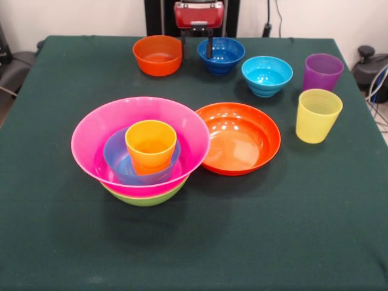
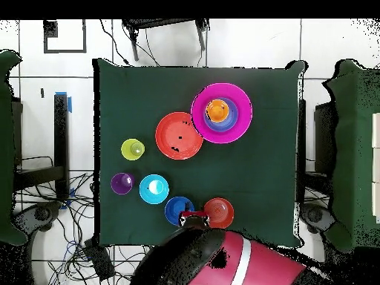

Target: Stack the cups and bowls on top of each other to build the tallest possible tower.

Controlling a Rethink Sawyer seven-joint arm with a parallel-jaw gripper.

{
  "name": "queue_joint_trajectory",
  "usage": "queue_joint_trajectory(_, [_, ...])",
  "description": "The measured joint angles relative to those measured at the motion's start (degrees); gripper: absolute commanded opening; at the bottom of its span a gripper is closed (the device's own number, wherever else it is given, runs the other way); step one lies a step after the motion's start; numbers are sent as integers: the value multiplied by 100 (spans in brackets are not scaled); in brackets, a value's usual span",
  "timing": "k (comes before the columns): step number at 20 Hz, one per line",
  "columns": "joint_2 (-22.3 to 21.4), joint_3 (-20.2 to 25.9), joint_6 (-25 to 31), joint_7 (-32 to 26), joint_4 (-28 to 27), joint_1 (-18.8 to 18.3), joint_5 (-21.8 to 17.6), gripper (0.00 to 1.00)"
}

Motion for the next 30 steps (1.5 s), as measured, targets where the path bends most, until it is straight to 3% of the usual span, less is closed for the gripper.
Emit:
queue_joint_trajectory(22, [389,-125,-16,0,-2,457,1,100])
queue_joint_trajectory(30, [618,-267,-398,0,-3,547,4,100])
